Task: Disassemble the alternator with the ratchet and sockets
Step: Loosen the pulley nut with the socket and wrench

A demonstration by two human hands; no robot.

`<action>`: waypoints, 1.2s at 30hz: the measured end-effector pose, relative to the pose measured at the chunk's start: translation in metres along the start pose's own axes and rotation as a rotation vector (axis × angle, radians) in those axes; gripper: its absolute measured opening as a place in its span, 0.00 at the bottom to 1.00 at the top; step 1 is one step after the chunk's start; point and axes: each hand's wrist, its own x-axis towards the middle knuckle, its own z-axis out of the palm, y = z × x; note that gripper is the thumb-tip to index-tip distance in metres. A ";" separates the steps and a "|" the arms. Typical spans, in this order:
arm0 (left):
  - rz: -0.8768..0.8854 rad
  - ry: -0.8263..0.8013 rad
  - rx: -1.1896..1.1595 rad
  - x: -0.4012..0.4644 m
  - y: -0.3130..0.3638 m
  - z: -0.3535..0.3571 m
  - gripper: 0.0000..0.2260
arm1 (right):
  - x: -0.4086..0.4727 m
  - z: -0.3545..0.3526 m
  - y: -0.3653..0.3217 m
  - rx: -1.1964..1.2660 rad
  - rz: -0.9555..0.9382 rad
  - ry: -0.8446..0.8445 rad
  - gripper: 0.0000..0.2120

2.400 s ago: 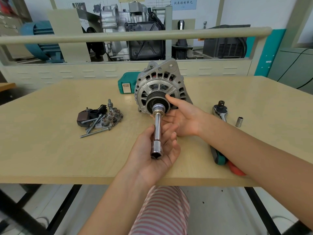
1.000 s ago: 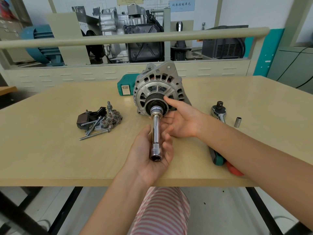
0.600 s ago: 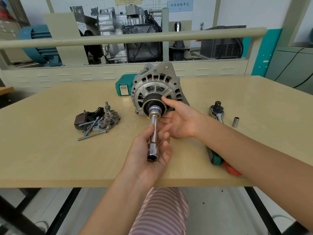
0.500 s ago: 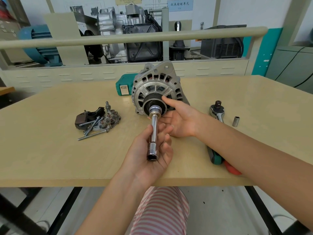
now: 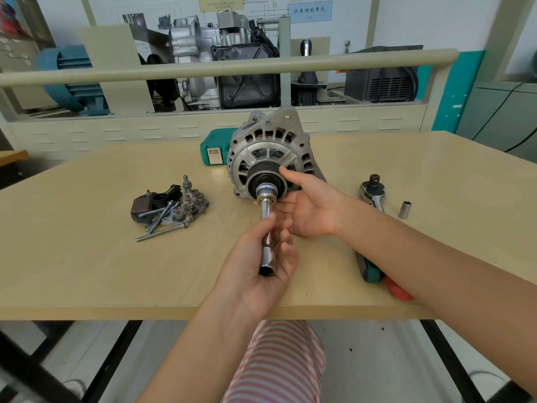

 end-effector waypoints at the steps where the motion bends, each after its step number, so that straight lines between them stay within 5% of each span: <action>1: 0.004 0.001 0.000 0.000 0.000 0.000 0.09 | 0.000 0.000 0.000 0.012 0.000 -0.005 0.23; 8: -0.072 -0.032 0.011 0.000 0.004 -0.003 0.18 | -0.001 -0.001 -0.002 0.030 0.031 -0.034 0.23; 18: -0.015 -0.010 -0.019 0.001 0.002 -0.001 0.05 | 0.000 -0.001 0.000 -0.005 0.007 -0.004 0.23; 25: -0.031 -0.061 -0.043 0.000 0.000 -0.002 0.14 | 0.000 -0.001 -0.002 0.061 0.036 -0.038 0.22; 36: 0.013 -0.019 -0.033 -0.001 -0.002 0.000 0.07 | 0.003 -0.002 0.000 0.013 0.001 0.000 0.25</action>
